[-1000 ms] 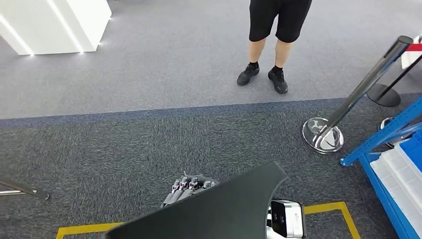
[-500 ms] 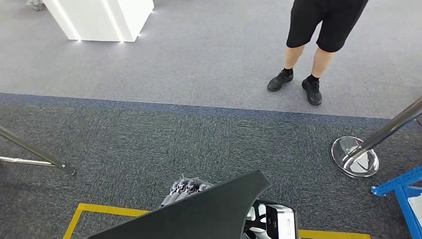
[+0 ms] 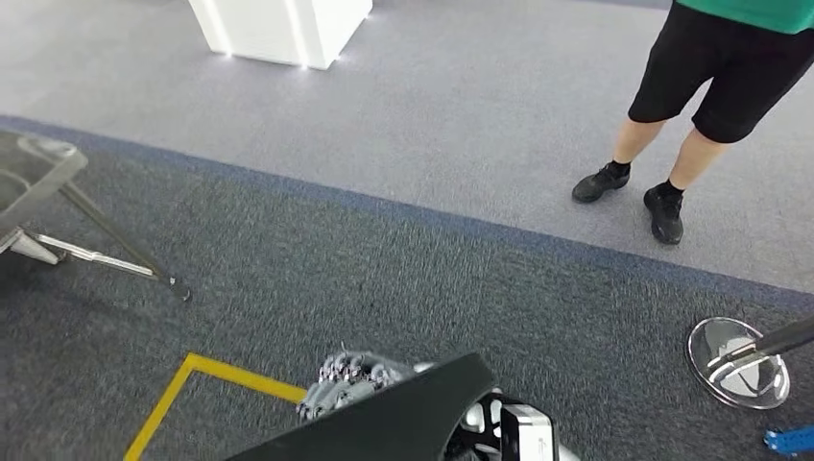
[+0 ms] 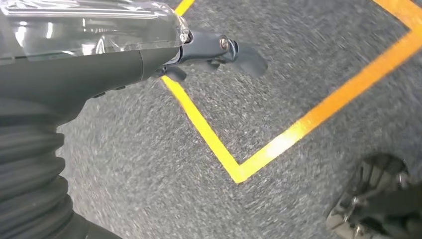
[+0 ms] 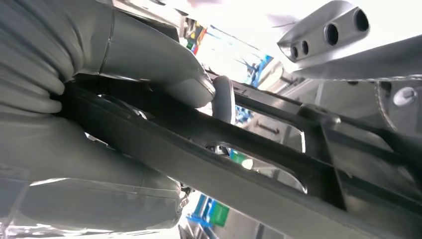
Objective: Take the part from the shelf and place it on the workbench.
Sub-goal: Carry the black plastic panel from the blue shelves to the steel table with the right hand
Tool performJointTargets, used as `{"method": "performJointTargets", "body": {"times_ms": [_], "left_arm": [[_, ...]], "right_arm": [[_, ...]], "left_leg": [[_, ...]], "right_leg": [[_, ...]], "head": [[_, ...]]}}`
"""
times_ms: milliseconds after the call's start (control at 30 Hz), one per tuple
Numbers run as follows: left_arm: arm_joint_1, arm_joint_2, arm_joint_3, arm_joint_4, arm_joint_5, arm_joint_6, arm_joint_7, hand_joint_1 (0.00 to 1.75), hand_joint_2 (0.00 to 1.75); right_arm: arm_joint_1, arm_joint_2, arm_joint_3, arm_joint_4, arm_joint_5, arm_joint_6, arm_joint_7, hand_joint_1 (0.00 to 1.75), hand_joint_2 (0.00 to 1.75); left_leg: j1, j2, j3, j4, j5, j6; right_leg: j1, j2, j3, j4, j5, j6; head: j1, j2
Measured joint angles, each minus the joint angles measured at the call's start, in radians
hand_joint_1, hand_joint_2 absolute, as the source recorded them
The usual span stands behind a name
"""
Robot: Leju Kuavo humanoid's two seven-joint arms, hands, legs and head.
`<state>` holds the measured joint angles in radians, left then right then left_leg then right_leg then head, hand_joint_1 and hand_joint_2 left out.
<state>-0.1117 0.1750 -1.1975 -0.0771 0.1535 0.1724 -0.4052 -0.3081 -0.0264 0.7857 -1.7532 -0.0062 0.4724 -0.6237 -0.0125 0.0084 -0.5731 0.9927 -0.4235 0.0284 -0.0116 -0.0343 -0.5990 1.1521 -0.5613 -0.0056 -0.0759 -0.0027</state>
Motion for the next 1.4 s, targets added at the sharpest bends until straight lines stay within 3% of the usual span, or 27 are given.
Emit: {"method": "performJointTargets", "body": {"times_ms": [67, 100, 133, 200, 233, 300, 333, 367, 400, 467, 533, 600, 633, 667, 700, 767, 833, 900, 967, 1033, 1067, 1267, 1400], "left_arm": [[-0.004, -0.001, -0.001, 0.000, 0.002, 0.001, 0.001, 0.00, 1.75], [-0.003, -0.002, -0.001, 0.000, 0.003, 0.001, 0.001, 0.00, 1.75], [-0.001, -0.002, -0.001, 0.000, 0.003, 0.000, 0.002, 0.00, 1.75], [0.001, -0.004, -0.002, 0.000, 0.001, 0.000, 0.002, 0.00, 1.75], [0.000, -0.004, -0.002, 0.000, 0.000, 0.000, 0.002, 0.00, 1.75], [-0.001, -0.004, -0.002, 0.000, 0.000, 0.000, 0.003, 0.00, 1.75], [0.000, -0.003, -0.002, 0.000, 0.000, 0.000, 0.005, 0.00, 1.75], [0.001, -0.003, -0.002, 0.000, 0.000, 0.000, 0.006, 0.00, 1.75], [0.003, -0.003, -0.002, 0.000, 0.000, 0.000, 0.007, 0.00, 1.75], [0.003, -0.002, -0.002, 0.000, 0.000, 0.001, 0.008, 0.00, 1.75], [-0.002, -0.001, -0.002, 0.000, 0.000, 0.001, 0.009, 0.00, 1.75], [-0.003, -0.001, -0.002, 0.000, -0.001, 0.001, 0.009, 0.00, 1.75], [-0.001, -0.002, -0.002, 0.000, -0.004, 0.001, 0.009, 0.00, 1.75], [0.001, -0.002, -0.002, 0.000, -0.007, 0.001, 0.009, 0.00, 1.75], [0.002, -0.001, -0.002, 0.000, -0.010, 0.001, 0.009, 0.00, 1.75], [0.000, 0.001, -0.002, 0.000, -0.011, 0.001, 0.009, 0.00, 1.75], [-0.002, 0.003, -0.002, 0.000, -0.011, 0.002, 0.009, 0.00, 1.75], [0.002, 0.005, -0.002, 0.000, -0.011, 0.004, 0.010, 0.00, 1.75], [0.003, 0.007, -0.002, 0.000, -0.011, 0.008, 0.011, 0.00, 1.75], [-0.001, 0.006, -0.002, 0.000, -0.010, 0.012, 0.014, 0.00, 1.75], [-0.003, 0.006, -0.002, 0.000, -0.010, 0.013, 0.015, 0.00, 1.75], [-0.005, 0.006, -0.002, 0.000, -0.010, 0.014, 0.016, 0.00, 1.75], [-0.005, 0.004, -0.002, 0.000, -0.010, 0.016, 0.020, 0.00, 1.75]], "right_arm": [[0.001, -0.005, 0.003, 0.006, 0.002, -0.001, 0.000, 1.75, 1.75], [0.002, -0.008, 0.004, 0.009, 0.002, -0.001, 0.000, 1.75, 1.75], [0.002, -0.011, 0.006, 0.011, 0.001, -0.001, 0.000, 1.75, 1.75], [0.000, -0.014, 0.006, 0.014, -0.002, -0.001, 0.000, 1.75, 1.75], [-0.001, -0.015, 0.006, 0.016, -0.004, -0.001, 0.000, 1.75, 1.75], [-0.003, -0.018, 0.007, 0.019, -0.007, -0.001, 0.000, 1.75, 1.75], [-0.005, -0.018, 0.007, 0.021, -0.008, -0.001, 0.000, 1.75, 1.75], [-0.007, -0.018, 0.008, 0.022, -0.010, -0.001, 0.000, 1.75, 1.75], [-0.010, -0.018, 0.008, 0.023, -0.012, -0.001, 0.000, 1.75, 1.75], [-0.016, -0.016, 0.010, 0.026, -0.014, -0.001, 0.000, 1.75, 1.75], [-0.019, -0.016, 0.012, 0.029, -0.014, -0.001, 0.000, 1.75, 1.75], [-0.019, -0.016, 0.014, 0.034, -0.014, 0.000, 0.000, 1.75, 1.75], [-0.019, -0.016, 0.015, 0.036, -0.014, 0.000, 0.000, 1.75, 1.75], [-0.019, -0.016, 0.015, 0.037, -0.014, 0.000, 0.000, 1.75, 1.75], [-0.020, -0.015, 0.015, 0.038, -0.014, 0.000, 0.000, 1.75, 1.75], [-0.023, -0.015, 0.015, 0.038, -0.014, 0.000, 0.000, 1.75, 1.75], [-0.024, -0.014, 0.015, 0.039, -0.015, 0.000, 0.000, 1.75, 1.75], [-0.027, -0.012, 0.016, 0.040, -0.016, 0.001, 0.000, 1.75, 1.75], [-0.035, -0.010, 0.018, 0.042, -0.020, 0.002, 0.000, 1.75, 1.75], [-0.042, -0.009, 0.020, 0.043, -0.026, 0.003, 0.000, 1.75, 1.75], [-0.044, -0.009, 0.020, 0.044, -0.027, 0.004, 0.000, 1.75, 1.75], [-0.043, -0.009, 0.021, 0.045, -0.028, 0.004, 0.000, 1.75, 1.75], [-0.041, -0.012, 0.024, 0.051, -0.031, 0.004, 0.000, 1.75, 1.75]], "left_leg": [[0.003, -0.025, 0.001, 0.000, 0.000, 0.003], [0.004, -0.039, 0.001, 0.001, -0.001, 0.002], [0.006, -0.053, 0.002, 0.004, -0.003, 0.000], [0.011, -0.083, 0.002, 0.017, -0.012, -0.009], [0.013, -0.096, -0.002, 0.028, -0.019, -0.015], [0.015, -0.120, -0.015, 0.045, -0.029, -0.028], [0.017, -0.129, -0.022, 0.047, -0.031, -0.035], [0.019, -0.138, -0.025, 0.046, -0.031, -0.040], [0.021, -0.134, -0.028, 0.053, -0.032, -0.045], [0.019, -0.090, -0.047, 0.106, -0.057, -0.053], [0.020, -0.035, -0.102, 0.221, -0.114, -0.061], [0.023, -0.020, -0.156, 0.318, -0.150, -0.065], [0.024, -0.017, -0.161, 0.321, -0.140, -0.064], [0.024, -0.014, -0.146, 0.285, -0.113, -0.062], [0.022, -0.001, -0.113, 0.217, -0.073, -0.056], [0.011, 0.042, -0.054, 0.091, -0.025, -0.040], [-0.001, 0.060, -0.038, 0.050, -0.023, -0.026], [0.000, 0.038, -0.031, 0.038, -0.019, -0.016], [0.007, 0.014, -0.012, 0.017, -0.010, -0.007], [0.011, -0.002, -0.002, 0.007, -0.005, 0.000], [0.011, -0.006, -0.002, 0.007, -0.004, 0.003], [0.011, -0.012, -0.002, 0.007, -0.005, 0.004], [0.011, -0.034, -0.002, 0.008, -0.007, 0.005]], "right_leg": [[-0.002, 0.028, -0.071, 0.122, -0.046, 0.005], [-0.003, 0.030, -0.095, 0.155, -0.046, 0.008], [-0.004, 0.031, -0.103, 0.153, -0.028, 0.011], [-0.010, 0.049, -0.068, 0.049, 0.051, 0.017], [-0.014, 0.073, -0.043, -0.012, 0.080, 0.020], [-0.018, 0.106, -0.017, -0.080, 0.100, 0.017], [-0.016, 0.109, -0.017, -0.082, 0.094, 0.011], [-0.015, 0.097, -0.018, -0.082, 0.095, 0.003], [-0.014, 0.086, -0.016, -0.084, 0.095, -0.004], [-0.016, 0.061, -0.009, -0.089, 0.093, -0.017], [-0.012, 0.033, -0.004, -0.091, 0.088, -0.025], [-0.008, 0.004, -0.002, -0.091, 0.082, -0.027], [-0.007, -0.009, 0.001, -0.091, 0.079, -0.027], [-0.005, -0.022, 0.004, -0.091, 0.076, -0.027], [-0.003, -0.034, 0.010, -0.091, 0.072, -0.026], [-0.001, -0.057, 0.020, -0.092, 0.065, -0.021], [0.000, -0.076, 0.027, -0.095, 0.061, -0.012], [-0.001, -0.091, 0.038, -0.100, 0.056, 0.000], [-0.003, -0.054, 0.038, -0.078, 0.040, 0.011], [-0.006, 0.001, 0.013, -0.021, 0.010, 0.016], [-0.006, 0.012, 0.001, 0.002, -0.002, 0.016], [-0.007, 0.019, -0.018, 0.035, -0.017, 0.017], [-0.006, 0.028, -0.078, 0.130, -0.043, 0.020]], "head": [[0.000, 0.000], [0.000, 0.000], [0.000, 0.000], [0.000, 0.000], [0.000, 0.000], [0.000, 0.000], [0.000, 0.000], [0.000, 0.000], [0.000, 0.000], [0.000, 0.000], [0.000, 0.000], [0.000, 0.000], [0.000, 0.000], [0.000, 0.000], [0.000, 0.000], [0.000, 0.000], [0.000, 0.000], [0.000, 0.000], [0.000, 0.000], [0.000, 0.000], [0.000, 0.000], [0.000, 0.000], [0.000, 0.000]]}}
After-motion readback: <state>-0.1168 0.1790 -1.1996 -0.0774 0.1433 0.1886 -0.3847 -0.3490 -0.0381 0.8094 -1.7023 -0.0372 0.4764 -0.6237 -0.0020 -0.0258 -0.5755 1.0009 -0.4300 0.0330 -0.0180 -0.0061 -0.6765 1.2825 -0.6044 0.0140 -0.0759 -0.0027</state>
